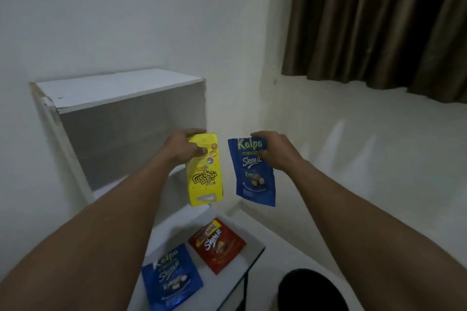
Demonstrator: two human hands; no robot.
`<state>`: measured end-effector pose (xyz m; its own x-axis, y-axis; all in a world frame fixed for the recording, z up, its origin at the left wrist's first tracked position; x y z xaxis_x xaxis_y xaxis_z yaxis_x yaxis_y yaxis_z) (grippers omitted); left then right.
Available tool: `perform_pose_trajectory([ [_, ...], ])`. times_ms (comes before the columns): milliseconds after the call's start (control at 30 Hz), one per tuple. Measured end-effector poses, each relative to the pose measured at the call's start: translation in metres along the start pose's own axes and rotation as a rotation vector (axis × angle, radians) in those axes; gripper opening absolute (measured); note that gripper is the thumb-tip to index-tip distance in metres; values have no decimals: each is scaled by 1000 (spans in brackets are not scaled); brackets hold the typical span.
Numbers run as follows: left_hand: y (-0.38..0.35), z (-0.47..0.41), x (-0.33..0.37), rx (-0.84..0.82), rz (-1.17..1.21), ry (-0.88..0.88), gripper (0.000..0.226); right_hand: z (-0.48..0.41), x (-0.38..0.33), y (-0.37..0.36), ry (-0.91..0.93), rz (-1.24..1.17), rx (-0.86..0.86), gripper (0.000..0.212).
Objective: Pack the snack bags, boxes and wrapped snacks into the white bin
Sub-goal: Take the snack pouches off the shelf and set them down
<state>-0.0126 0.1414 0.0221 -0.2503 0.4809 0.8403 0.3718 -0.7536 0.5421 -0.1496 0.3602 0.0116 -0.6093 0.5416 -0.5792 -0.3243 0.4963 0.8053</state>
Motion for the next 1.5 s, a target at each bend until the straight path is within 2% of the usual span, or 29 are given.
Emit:
perform_pose_trajectory([
  [233,-114,-14,21,-120,-14,-72,73,74,94,32,-214,27,78,54],
  [367,-186,-22,22,-198,-71,-98,62,106,164,33,-333,16,93,52],
  [500,-263,-45,5,-251,-145,-110,61,124,242,16,-428,27,67,52],
  [767,-418,-92,-91,-282,-250,-18,64,138,409,-68,-547,0,-20,47],
  [933,-514,-113,-175,-308,-308,81,65,143,503,-144,-583,-20,-70,32],
  [1100,-599,-119,-253,-329,-389,108,66,146,585,-231,-598,-31,-116,35],
  [1300,-674,-112,-334,-363,-423,168,65,161,646,-316,-637,-74,-173,43],
  [1500,-710,-101,-365,-459,-448,218,69,166,668,-341,-694,-18,-262,50],
])
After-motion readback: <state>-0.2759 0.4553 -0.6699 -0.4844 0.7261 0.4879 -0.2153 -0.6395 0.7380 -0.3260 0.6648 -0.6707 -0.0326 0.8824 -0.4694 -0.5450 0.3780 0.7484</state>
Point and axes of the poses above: each hand's wrist, its own z-axis away from the middle knuckle, its own y-axis out of the back of the hand, x = y × z, the point moved 2 cm from there along -z, towards the middle knuckle, and after that the axes turned 8 degrees about -x, right-handed, at the moved point
